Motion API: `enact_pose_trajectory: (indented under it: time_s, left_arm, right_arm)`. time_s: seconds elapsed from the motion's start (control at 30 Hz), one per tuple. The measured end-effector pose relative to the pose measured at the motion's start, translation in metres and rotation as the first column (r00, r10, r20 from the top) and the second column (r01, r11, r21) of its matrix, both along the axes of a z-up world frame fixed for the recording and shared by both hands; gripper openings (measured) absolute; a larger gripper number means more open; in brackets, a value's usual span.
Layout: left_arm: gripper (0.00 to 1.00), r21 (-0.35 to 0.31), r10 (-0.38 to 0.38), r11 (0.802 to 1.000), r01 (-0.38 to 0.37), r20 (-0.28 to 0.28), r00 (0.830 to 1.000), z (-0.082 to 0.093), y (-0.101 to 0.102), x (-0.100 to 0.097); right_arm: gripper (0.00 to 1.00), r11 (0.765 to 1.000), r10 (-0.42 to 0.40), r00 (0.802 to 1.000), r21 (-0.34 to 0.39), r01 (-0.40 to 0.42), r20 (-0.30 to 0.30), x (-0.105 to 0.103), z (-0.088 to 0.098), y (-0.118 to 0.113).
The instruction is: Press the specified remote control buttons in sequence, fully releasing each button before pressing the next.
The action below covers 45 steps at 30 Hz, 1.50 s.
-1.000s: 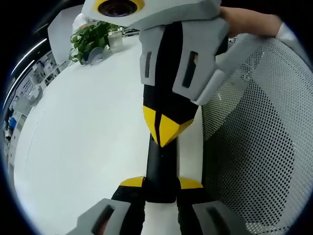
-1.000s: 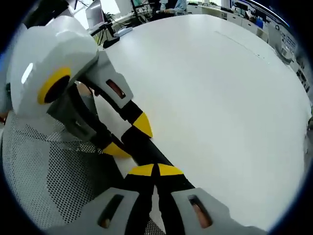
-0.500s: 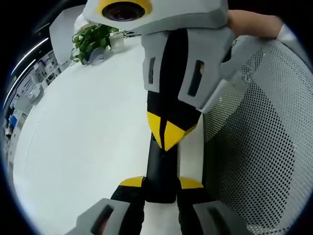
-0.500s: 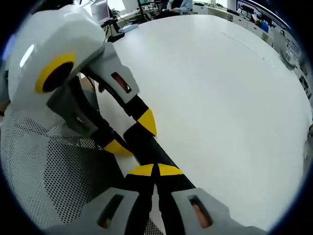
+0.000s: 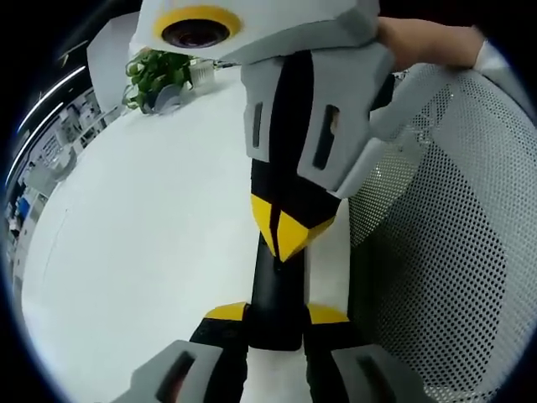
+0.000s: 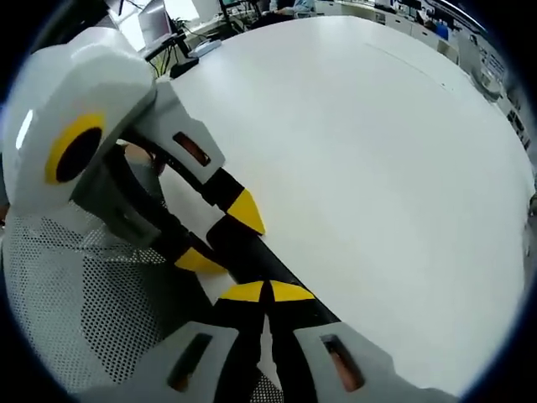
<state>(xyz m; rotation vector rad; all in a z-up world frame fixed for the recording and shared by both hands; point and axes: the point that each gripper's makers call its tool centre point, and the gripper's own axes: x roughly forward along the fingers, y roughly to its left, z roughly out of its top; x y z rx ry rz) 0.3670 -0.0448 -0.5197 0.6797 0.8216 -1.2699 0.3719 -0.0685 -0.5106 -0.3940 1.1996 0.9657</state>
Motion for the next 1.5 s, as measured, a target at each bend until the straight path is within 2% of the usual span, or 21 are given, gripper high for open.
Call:
enact_pose_trajectory:
  time_s: [0.23, 0.3, 0.77, 1.23, 1.4, 1.5]
  left_arm:
    - [0.25, -0.005, 0.001, 1.0, -0.001, 0.001, 1.0, 0.0, -0.001, 0.0]
    - [0.25, -0.006, 0.002, 1.0, -0.002, 0.0, 1.0, 0.0, -0.001, 0.0]
    - [0.25, -0.01, 0.005, 1.0, -0.005, -0.001, 1.0, 0.0, 0.0, 0.0]
    - [0.25, -0.009, 0.004, 1.0, -0.004, 0.0, 1.0, 0.001, 0.0, 0.0]
    - [0.25, -0.011, 0.004, 1.0, -0.004, 0.001, 1.0, 0.0, -0.001, 0.0]
    - [0.25, -0.013, 0.004, 1.0, -0.004, 0.0, 1.0, 0.0, -0.001, 0.0]
  right_arm:
    - [0.0, 1.0, 0.0, 1.0, 0.012, 0.0, 0.01, -0.001, 0.001, 0.0]
    - [0.0, 1.0, -0.024, 1.0, 0.013, 0.024, -0.002, 0.0, 0.001, 0.0]
    - [0.0, 0.998, 0.007, 1.0, 0.056, -0.006, -0.007, -0.004, 0.004, 0.011]
    - [0.0, 0.998, 0.031, 0.999, 0.047, -0.032, 0.015, -0.003, 0.0, 0.012]
    - [0.0, 0.997, 0.078, 0.996, 0.005, -0.078, 0.045, -0.004, 0.0, 0.014]
    - [0.0, 0.998, 0.061, 0.997, 0.02, -0.062, 0.042, -0.003, 0.0, 0.013]
